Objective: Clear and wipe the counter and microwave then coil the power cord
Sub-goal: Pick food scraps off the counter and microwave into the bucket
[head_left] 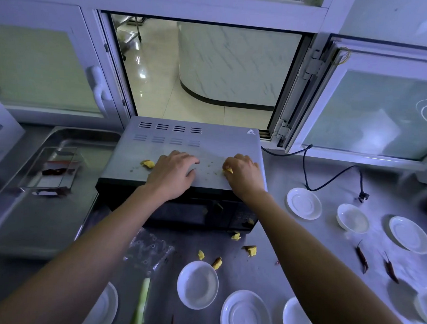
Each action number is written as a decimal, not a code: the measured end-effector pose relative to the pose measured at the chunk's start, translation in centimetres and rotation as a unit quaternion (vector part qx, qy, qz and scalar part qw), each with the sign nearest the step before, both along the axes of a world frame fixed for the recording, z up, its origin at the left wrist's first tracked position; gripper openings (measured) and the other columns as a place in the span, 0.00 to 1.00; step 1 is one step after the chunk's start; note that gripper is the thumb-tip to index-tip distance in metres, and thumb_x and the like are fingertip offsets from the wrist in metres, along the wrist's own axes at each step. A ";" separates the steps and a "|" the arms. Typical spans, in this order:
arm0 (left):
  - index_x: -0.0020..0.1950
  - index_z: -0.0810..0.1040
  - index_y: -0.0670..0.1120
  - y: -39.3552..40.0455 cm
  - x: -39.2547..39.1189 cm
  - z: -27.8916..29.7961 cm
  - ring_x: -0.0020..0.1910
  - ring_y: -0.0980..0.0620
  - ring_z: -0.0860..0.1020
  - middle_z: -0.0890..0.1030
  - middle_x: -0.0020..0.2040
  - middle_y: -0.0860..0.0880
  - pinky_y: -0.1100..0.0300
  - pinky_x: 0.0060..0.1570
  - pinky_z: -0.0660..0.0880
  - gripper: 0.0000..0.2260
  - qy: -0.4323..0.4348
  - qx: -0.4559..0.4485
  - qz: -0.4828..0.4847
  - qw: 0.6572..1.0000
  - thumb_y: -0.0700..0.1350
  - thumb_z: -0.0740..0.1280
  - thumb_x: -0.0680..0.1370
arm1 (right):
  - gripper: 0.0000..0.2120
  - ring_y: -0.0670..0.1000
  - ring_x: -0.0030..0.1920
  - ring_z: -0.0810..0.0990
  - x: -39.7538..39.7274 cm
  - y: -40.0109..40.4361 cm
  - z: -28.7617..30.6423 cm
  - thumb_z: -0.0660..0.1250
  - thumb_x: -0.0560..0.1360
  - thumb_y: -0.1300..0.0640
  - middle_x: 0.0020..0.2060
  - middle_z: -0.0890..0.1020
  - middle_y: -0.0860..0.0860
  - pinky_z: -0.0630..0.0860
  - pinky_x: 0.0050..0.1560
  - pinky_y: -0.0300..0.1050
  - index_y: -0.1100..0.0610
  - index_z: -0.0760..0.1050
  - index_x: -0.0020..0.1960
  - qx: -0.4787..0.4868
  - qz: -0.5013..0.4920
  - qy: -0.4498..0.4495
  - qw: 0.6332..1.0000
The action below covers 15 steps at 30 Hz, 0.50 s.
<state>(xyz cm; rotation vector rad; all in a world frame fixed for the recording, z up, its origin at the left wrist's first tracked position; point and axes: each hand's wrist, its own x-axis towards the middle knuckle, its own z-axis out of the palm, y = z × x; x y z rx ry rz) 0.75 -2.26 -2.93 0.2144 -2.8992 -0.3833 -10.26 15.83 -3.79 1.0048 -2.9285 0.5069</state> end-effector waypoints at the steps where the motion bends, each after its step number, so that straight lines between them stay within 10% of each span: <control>1: 0.65 0.77 0.49 -0.3 0.3 0.0 0.64 0.48 0.73 0.80 0.63 0.52 0.46 0.61 0.71 0.13 0.002 0.002 0.004 1.000 0.47 0.64 0.81 | 0.10 0.57 0.57 0.74 0.2 -0.2 0.1 0.62 0.81 0.60 0.54 0.79 0.53 0.69 0.56 0.52 0.54 0.79 0.58 -0.005 -0.005 -0.002 1.000; 15: 0.58 0.84 0.46 -3.3 2.8 -0.9 0.58 0.47 0.74 0.82 0.53 0.51 0.49 0.52 0.74 0.11 0.028 -0.003 -0.063 0.998 0.42 0.71 0.77 | 0.07 0.56 0.47 0.78 3.7 -2.7 0.0 0.67 0.78 0.59 0.45 0.83 0.54 0.75 0.43 0.47 0.58 0.83 0.52 -0.162 0.024 -0.013 0.986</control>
